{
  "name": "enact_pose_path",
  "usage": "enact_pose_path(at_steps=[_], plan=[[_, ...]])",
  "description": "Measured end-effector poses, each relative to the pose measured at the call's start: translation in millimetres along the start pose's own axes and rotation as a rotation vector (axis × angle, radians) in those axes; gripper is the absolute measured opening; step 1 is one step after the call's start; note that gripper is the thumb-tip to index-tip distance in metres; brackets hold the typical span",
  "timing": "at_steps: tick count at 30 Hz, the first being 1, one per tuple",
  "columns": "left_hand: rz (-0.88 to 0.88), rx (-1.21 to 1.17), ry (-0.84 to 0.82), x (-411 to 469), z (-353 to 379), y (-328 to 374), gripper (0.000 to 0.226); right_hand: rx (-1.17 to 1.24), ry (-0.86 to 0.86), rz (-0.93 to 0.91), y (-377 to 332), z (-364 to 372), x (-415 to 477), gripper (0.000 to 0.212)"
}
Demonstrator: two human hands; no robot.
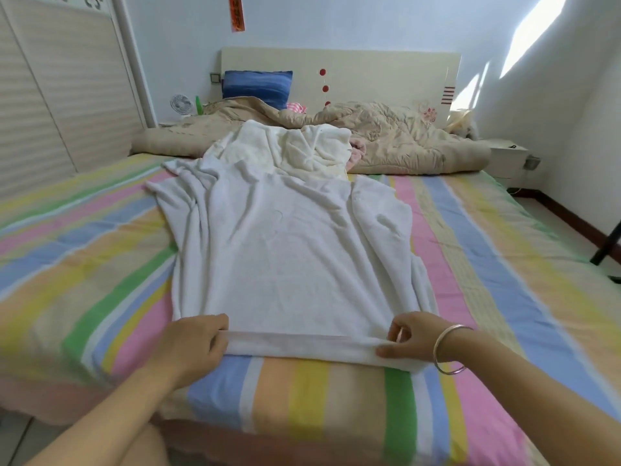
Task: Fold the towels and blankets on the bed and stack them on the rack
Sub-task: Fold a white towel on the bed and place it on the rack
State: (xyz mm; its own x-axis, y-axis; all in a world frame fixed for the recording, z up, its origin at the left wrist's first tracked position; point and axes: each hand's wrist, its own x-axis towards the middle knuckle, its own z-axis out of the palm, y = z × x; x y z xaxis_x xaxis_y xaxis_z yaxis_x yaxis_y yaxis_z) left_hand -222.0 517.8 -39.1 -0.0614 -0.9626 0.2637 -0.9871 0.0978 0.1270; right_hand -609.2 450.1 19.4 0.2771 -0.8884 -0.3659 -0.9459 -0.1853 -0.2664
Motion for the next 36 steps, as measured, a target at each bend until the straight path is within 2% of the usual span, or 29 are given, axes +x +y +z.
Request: enact_pose_path(at_steps=[2,4,7,9,11,13,15,17,18,20,23,27,30,32,36], plan=[[-0.068,-0.021,-0.048,9.5,-12.2,8.2,0.041,0.290,0.019,-0.002,5.0,-1.2,-6.4,0.034],[-0.159,-0.078,-0.104,30.3,-19.1,22.8,0.028,0.580,0.142,0.034,14.6,-2.8,1.5,0.025],[-0.199,-0.134,-0.067,66.2,-13.2,57.7,0.021,0.601,0.489,0.158,36.1,-15.1,30.0,0.007],[-0.208,-0.202,-0.060,86.9,0.8,82.2,0.021,0.617,0.613,0.287,50.5,-23.2,52.8,0.015],[-0.234,-0.281,-0.070,108.8,18.3,106.0,0.021,0.720,0.610,0.406,67.2,-29.0,80.7,0.028],[-0.254,-0.335,-0.067,135.6,34.8,128.4,0.024,1.015,0.547,0.504,84.7,-39.1,111.7,0.034],[-0.237,-0.358,-0.060,163.7,48.6,148.9,0.025,1.267,0.478,0.573,92.0,-53.6,138.0,0.029],[-0.226,-0.400,-0.060,188.5,58.6,171.1,0.025,1.298,0.434,0.602,95.7,-63.7,160.9,0.011],[-0.218,-0.425,-0.061,196.1,61.2,180.8,0.026,1.281,0.391,0.602,92.5,-66.3,167.8,0.010],[-0.202,-0.480,-0.057,213.0,67.1,202.7,0.028,1.229,0.261,0.566,93.2,-68.5,181.5,0.030],[-0.156,-0.508,-0.026,230.3,73.7,232.0,0.033,1.068,0.085,0.468,102.5,-69.2,169.3,0.030],[-0.063,-0.541,-0.036,250.8,78.8,281.9,0.042,0.734,0.139,0.381,148.1,-71.5,117.8,0.028],[0.003,-0.489,-0.170,243.3,85.8,320.7,0.048,0.481,0.064,0.387,180.2,-71.8,76.3,0.038],[0.038,-0.369,-0.288,230.7,92.8,347.2,0.053,0.339,0.105,0.383,203.0,-73.8,44.2,0.039],[0.055,-0.189,-0.386,203.3,102.9,389.9,0.062,0.283,0.385,0.515,262.6,-65.6,-34.4,0.033]])
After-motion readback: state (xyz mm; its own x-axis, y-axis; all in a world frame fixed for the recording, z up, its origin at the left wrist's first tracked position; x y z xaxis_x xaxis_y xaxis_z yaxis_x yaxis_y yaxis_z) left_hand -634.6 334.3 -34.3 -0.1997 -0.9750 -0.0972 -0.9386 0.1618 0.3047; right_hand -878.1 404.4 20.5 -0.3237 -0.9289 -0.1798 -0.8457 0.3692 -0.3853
